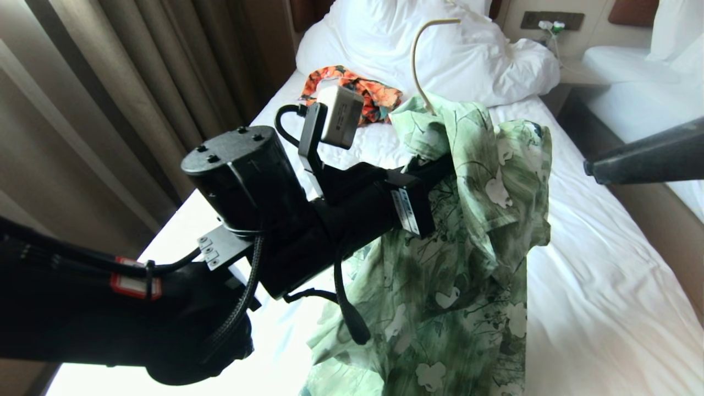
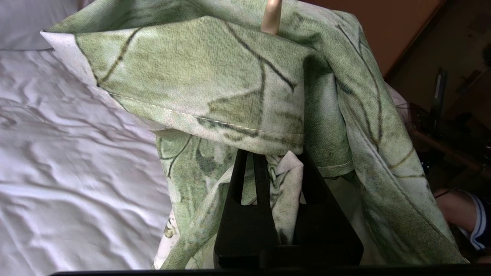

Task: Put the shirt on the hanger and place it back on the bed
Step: Take the clothes hanger out of the clothes

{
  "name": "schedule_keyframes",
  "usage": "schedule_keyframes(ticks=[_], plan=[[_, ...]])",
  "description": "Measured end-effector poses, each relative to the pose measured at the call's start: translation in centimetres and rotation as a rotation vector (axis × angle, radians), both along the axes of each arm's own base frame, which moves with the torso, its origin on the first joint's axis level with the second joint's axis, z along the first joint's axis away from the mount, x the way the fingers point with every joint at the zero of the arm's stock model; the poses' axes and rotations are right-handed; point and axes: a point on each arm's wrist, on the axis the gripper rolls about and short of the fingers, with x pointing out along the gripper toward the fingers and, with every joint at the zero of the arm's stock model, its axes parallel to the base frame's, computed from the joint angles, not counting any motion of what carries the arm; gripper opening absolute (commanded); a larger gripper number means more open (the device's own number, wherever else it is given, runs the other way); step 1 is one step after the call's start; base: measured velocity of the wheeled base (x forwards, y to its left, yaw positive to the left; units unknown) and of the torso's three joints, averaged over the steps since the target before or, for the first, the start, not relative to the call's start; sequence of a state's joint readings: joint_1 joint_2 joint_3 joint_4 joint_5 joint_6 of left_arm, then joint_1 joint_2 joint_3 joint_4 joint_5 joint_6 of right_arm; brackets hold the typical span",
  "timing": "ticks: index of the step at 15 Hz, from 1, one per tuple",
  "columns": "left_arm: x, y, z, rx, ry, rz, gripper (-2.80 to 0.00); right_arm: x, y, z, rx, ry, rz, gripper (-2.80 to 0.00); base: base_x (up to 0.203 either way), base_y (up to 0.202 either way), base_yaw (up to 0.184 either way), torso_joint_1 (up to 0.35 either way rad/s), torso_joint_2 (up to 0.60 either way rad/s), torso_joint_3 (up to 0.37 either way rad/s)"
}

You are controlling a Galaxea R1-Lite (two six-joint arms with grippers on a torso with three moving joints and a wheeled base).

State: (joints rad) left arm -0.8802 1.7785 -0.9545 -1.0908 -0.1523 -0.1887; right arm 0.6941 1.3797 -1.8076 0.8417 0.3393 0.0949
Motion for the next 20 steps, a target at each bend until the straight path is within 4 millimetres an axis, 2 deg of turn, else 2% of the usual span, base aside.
schedule_keyframes(ticks=[5, 7, 10, 11, 14, 20], plan=[[-0.4, -0.1, 0.6, 0.015, 0.012, -0.010, -2.80, 1.4, 2.3, 1.6, -0.039, -0.182, -0.007, -2.80, 0.000, 0.000, 0.000, 0.000, 0.00, 0.000], [-0.5, -0.1, 0.7, 0.012, 0.010, -0.015, -2.80, 1.9, 3.4, 1.6, -0.076, -0.250, 0.003, -2.80, 0.000, 0.000, 0.000, 0.000, 0.00, 0.000], [-0.6, -0.2, 0.8, 0.011, 0.009, -0.019, -2.80, 2.8, 5.1, 1.6, -0.145, -0.371, -0.073, -2.80, 0.000, 0.000, 0.000, 0.000, 0.00, 0.000], [-0.6, -0.3, 0.8, 0.011, 0.009, -0.021, -2.80, 3.0, 5.6, 1.5, -0.171, -0.403, -0.092, 0.00, 0.000, 0.000, 0.000, 0.000, 0.00, 0.000], [-0.8, -0.3, 0.8, 0.008, 0.007, -0.024, -2.80, 3.5, 6.5, 1.4, -0.207, -0.460, -0.147, 0.00, 0.000, 0.000, 0.000, 0.000, 0.00, 0.000], [-0.8, -0.4, 0.9, 0.007, 0.005, -0.026, -2.80, 4.2, 7.7, 1.5, -0.203, -0.526, -0.139, 0.00, 0.000, 0.000, 0.000, 0.000, 0.00, 0.000]])
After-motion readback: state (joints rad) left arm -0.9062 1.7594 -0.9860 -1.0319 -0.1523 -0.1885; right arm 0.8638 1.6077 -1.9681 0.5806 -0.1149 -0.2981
